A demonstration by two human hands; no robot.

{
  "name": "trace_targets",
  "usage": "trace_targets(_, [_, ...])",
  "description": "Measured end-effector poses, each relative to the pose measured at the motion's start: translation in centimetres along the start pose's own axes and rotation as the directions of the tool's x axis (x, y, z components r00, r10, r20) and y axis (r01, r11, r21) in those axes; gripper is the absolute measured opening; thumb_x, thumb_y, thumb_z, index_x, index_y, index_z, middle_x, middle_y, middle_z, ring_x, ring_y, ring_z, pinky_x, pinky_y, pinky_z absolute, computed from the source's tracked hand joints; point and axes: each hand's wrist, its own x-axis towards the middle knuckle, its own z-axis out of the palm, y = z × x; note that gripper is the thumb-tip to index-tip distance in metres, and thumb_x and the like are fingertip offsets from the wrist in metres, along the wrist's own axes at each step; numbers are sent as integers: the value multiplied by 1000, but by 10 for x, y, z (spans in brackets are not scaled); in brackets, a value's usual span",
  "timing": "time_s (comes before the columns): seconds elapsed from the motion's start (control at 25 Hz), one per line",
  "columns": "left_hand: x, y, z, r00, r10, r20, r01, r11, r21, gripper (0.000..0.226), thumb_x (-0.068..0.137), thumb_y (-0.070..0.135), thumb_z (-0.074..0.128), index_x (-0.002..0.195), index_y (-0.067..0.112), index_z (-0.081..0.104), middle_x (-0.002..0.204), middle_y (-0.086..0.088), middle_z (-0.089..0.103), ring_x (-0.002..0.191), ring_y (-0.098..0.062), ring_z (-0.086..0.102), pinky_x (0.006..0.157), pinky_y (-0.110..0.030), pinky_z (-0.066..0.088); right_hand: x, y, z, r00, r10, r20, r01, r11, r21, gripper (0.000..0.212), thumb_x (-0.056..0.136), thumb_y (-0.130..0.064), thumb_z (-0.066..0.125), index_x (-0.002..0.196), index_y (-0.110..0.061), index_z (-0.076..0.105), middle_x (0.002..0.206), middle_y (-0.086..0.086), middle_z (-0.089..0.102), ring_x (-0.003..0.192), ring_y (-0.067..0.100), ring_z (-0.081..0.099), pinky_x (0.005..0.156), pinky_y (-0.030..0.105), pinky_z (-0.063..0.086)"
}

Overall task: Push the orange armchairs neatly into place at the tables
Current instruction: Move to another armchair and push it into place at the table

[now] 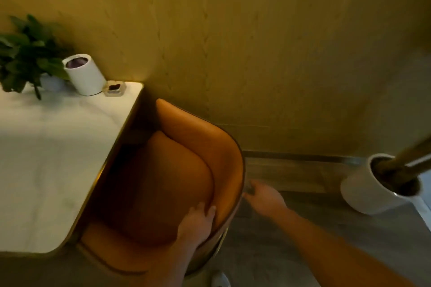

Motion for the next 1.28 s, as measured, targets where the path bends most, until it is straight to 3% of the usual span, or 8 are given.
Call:
trace_targets(0.24, [29, -4, 18, 969, -237, 72, 247, 945, -212, 62, 101, 64, 24, 149, 27, 37, 147, -5, 46, 134, -24, 46, 110, -42, 38, 110, -23, -13, 992, 58, 109, -73, 987, 142, 70, 97, -47, 57, 154, -20, 26, 146, 13, 51, 126, 33, 56, 102, 41, 47])
trace_targets(0.4, [27, 2, 16, 932, -362, 16, 356, 905, -231, 59, 99, 65, 26, 149, 35, 35, 152, 3, 41, 137, -19, 43, 111, -40, 37, 163, -33, -11, 991, 2, 130, -1, 1000, -6, 86, 98, -44, 57, 159, -14, 5, 160, 17, 28, 134, 37, 49, 108, 46, 44])
trace_targets(0.52, [18, 10, 19, 882, -461, -101, 430, 873, -231, 57, 96, 65, 29, 144, 37, 43, 141, 5, 50, 128, -17, 50, 103, -37, 41, 193, -34, -19, 980, -58, 188, 77, 993, -93, 86, 97, -39, 62, 160, -17, 8, 162, 18, 18, 140, 40, 39, 111, 50, 40])
trace_targets(0.6, [10, 18, 23, 822, -551, -141, 523, 830, -196, 64, 91, 67, 18, 132, 33, 54, 129, 4, 59, 119, -17, 55, 102, -38, 39, 209, -31, -21, 965, -78, 250, 85, 996, -16, 93, 91, -33, 72, 159, -18, 10, 160, 19, 24, 140, 41, 39, 111, 50, 38])
trace_targets(0.68, [3, 34, 31, 759, -632, -155, 601, 772, -206, 61, 94, 63, 19, 124, 30, 61, 128, 5, 62, 124, -16, 52, 115, -47, 23, 221, -28, -24, 952, -94, 290, 62, 991, 116, 101, 86, -21, 79, 160, -19, 10, 158, 21, 29, 137, 44, 41, 111, 51, 39])
trace_targets(0.8, [1, 62, 40, 684, -698, -214, 651, 715, -254, 51, 101, 58, 25, 128, 33, 62, 136, 7, 59, 136, -15, 42, 122, -55, 5, 232, -25, -27, 936, -105, 336, 74, 992, 103, 99, 86, -9, 74, 160, -16, 9, 155, 25, 29, 134, 47, 41, 111, 52, 39])
trace_targets(1.08, [11, 74, 46, 630, -746, -217, 690, 666, -283, 57, 100, 58, 19, 134, 34, 58, 143, 7, 55, 141, -16, 37, 123, -55, 6, 238, -27, -41, 929, -161, 332, 195, 978, -71, 93, 91, -12, 65, 160, -15, 3, 150, 25, 26, 127, 44, 46, 105, 44, 42])
trace_targets(1.28, [34, 106, 55, 646, -738, -194, 698, 674, -241, 79, 89, 62, 0, 139, 31, 53, 143, 4, 53, 142, -21, 35, 120, -61, 4, 266, -19, -61, 908, -217, 358, 281, 950, -137, 93, 86, -18, 71, 159, -21, 13, 154, 21, 16, 119, 42, 50, 95, 44, 49])
